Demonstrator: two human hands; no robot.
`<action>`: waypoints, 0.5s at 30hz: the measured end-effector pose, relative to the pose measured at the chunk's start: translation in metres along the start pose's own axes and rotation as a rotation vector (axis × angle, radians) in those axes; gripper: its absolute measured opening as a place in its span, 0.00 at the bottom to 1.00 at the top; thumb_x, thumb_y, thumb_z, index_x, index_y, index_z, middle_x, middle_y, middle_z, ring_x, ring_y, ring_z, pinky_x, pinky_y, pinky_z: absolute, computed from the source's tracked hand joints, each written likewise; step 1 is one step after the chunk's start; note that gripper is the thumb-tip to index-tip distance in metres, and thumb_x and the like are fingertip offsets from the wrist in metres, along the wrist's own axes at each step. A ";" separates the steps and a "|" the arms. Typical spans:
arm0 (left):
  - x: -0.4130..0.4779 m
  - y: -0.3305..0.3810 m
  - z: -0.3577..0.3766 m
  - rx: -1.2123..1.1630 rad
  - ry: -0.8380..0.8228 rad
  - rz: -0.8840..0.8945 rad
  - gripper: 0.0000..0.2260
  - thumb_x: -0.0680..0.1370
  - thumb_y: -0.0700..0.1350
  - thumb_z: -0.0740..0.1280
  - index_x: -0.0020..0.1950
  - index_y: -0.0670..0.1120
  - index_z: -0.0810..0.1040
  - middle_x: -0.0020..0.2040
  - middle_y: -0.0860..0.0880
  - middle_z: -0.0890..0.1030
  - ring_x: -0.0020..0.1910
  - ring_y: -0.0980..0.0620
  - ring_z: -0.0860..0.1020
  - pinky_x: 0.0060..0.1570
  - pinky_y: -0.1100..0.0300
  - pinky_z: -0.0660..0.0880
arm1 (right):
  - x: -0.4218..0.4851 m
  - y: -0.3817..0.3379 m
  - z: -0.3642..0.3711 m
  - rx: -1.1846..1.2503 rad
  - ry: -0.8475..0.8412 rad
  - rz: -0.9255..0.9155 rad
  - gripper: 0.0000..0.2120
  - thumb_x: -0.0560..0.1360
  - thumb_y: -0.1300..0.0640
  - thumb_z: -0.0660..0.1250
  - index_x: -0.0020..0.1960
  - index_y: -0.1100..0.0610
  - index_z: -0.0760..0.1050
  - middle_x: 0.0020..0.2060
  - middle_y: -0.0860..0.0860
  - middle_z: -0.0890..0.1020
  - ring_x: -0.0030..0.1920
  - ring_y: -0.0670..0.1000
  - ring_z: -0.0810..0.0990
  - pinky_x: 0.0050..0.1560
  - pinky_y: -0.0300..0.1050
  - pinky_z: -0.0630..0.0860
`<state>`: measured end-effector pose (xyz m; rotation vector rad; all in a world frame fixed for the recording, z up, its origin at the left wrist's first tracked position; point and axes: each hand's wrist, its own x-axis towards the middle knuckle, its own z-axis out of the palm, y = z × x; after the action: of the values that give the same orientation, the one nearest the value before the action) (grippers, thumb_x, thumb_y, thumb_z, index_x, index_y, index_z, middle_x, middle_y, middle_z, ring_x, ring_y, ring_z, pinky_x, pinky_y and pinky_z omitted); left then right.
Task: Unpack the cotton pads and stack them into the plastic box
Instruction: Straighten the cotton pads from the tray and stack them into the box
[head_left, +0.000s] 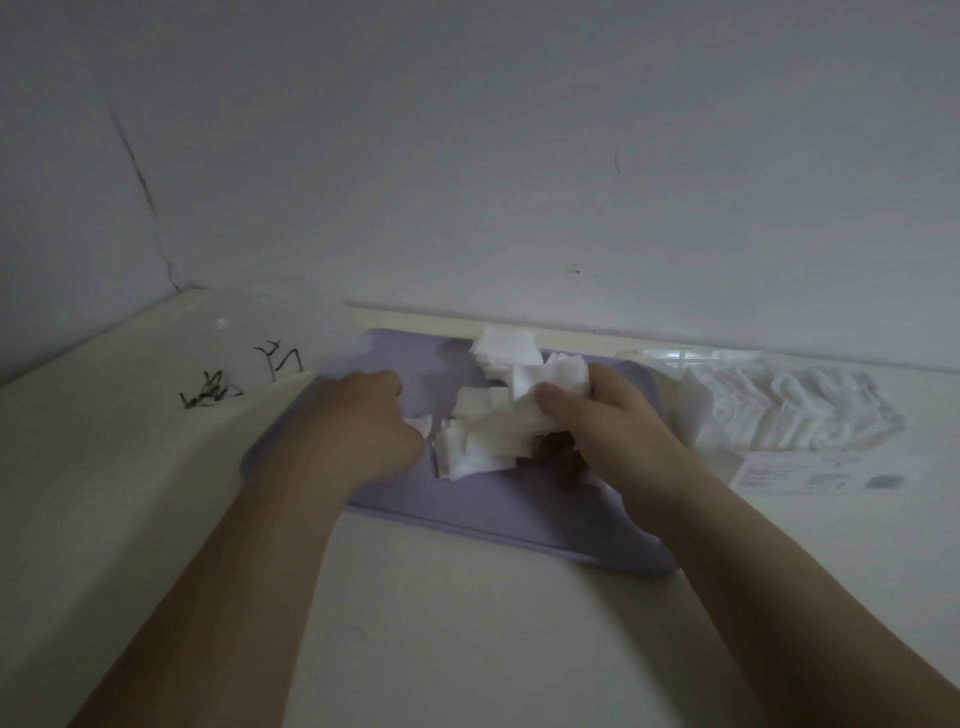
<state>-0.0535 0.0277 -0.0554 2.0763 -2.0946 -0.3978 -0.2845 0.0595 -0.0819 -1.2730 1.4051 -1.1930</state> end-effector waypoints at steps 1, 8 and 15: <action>0.002 -0.004 0.002 0.010 -0.024 -0.017 0.24 0.75 0.52 0.68 0.69 0.47 0.76 0.71 0.42 0.75 0.66 0.40 0.77 0.63 0.50 0.76 | 0.000 0.001 0.002 0.008 -0.031 0.007 0.11 0.83 0.55 0.68 0.62 0.59 0.78 0.44 0.57 0.85 0.38 0.53 0.84 0.32 0.45 0.77; 0.011 -0.011 0.009 -0.285 -0.016 0.018 0.10 0.74 0.47 0.76 0.49 0.44 0.81 0.45 0.46 0.83 0.46 0.46 0.80 0.38 0.57 0.70 | 0.005 0.010 0.005 0.098 -0.084 -0.010 0.19 0.78 0.47 0.73 0.63 0.57 0.79 0.61 0.58 0.85 0.63 0.59 0.85 0.64 0.58 0.83; 0.003 0.002 -0.012 -1.096 0.219 0.156 0.04 0.77 0.39 0.74 0.50 0.43 0.84 0.40 0.46 0.85 0.33 0.54 0.78 0.32 0.60 0.69 | 0.000 0.000 -0.001 0.162 0.046 -0.088 0.08 0.83 0.58 0.69 0.58 0.62 0.80 0.42 0.57 0.86 0.35 0.52 0.83 0.31 0.46 0.74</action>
<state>-0.0515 0.0238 -0.0434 1.2178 -1.3612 -0.9579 -0.2850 0.0593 -0.0814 -1.2111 1.2680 -1.3747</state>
